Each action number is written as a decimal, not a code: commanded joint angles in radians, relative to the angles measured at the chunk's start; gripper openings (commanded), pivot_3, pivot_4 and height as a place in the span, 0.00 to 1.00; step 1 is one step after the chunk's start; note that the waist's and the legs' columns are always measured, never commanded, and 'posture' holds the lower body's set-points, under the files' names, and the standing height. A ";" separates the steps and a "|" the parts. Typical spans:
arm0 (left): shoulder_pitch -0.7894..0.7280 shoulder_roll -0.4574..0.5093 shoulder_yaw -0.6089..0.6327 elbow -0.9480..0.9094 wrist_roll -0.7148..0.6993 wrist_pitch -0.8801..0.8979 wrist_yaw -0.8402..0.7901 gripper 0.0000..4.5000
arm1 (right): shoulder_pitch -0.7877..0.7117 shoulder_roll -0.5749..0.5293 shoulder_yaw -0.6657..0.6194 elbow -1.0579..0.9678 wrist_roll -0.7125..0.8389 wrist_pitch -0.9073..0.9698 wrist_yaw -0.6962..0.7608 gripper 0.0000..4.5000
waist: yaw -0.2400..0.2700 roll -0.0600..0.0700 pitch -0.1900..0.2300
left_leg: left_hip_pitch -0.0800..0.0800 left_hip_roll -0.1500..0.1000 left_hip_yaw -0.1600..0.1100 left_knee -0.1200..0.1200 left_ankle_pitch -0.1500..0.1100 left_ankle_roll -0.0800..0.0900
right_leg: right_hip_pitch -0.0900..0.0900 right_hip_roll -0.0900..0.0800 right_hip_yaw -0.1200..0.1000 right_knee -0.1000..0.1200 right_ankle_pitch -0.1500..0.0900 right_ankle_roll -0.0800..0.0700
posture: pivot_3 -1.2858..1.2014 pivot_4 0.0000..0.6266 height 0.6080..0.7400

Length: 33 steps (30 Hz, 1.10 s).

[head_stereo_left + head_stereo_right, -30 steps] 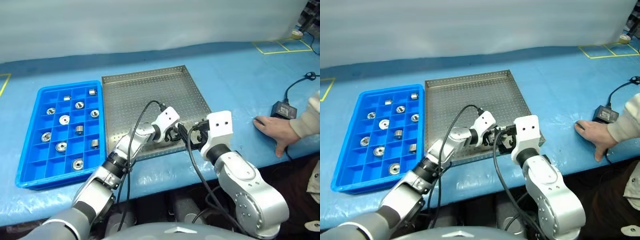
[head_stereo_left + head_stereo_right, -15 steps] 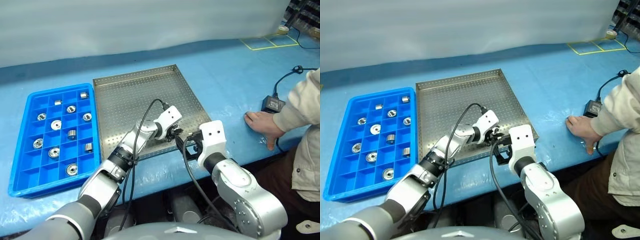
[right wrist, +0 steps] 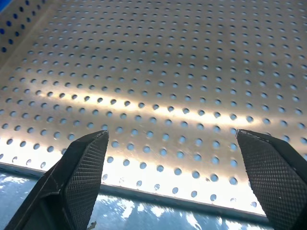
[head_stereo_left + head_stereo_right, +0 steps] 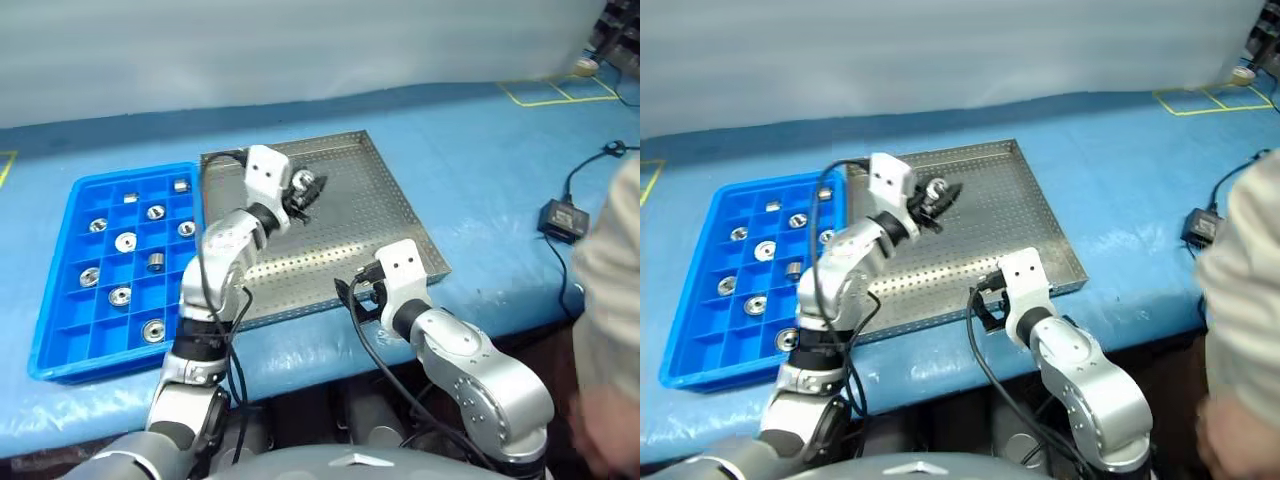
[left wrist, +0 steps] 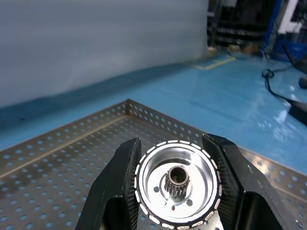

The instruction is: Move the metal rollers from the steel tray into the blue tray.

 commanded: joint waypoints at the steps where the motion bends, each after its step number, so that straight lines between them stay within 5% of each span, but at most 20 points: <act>1: 0.107 0.008 0.056 -0.194 0.027 0.033 0.115 0.38 | -0.058 -0.007 0.036 0.034 0.028 -0.037 0.042 1.00 | 0.030 -0.001 0.000 | 0.000 0.000 0.000 0.000 0.000 0.000 | 0.000 0.000 0.000 0.000 0.000 0.000 | 0.55 0.24 1.00; 14: 0.497 0.002 0.219 -0.471 0.152 0.096 0.381 0.38 | -0.228 -0.067 0.194 0.226 0.014 -0.197 0.143 1.00 | 0.180 -0.007 -0.001 | 0.000 -0.001 0.000 0.002 -0.001 0.001 | 0.002 -0.001 -0.003 -0.002 -0.002 -0.003 | 0.64 0.24 1.00; 26: 0.558 -0.037 0.312 -0.422 0.198 0.136 0.500 0.38 | -0.201 -0.068 0.195 0.228 0.019 -0.214 0.145 1.00 | 0.193 -0.007 -0.001 | -0.001 0.000 -0.001 0.002 -0.001 0.002 | 0.001 -0.002 -0.005 -0.003 -0.003 -0.006 | 0.62 0.24 1.00; 33: 0.566 -0.070 0.320 -0.403 0.189 0.168 0.524 0.38 | -0.155 -0.119 0.236 0.180 0.104 -0.363 0.315 1.00 | 0.186 -0.008 0.000 | -0.002 0.000 -0.001 0.002 -0.001 0.002 | 0.001 -0.001 -0.005 -0.003 -0.003 -0.006 | 0.61 0.24 1.00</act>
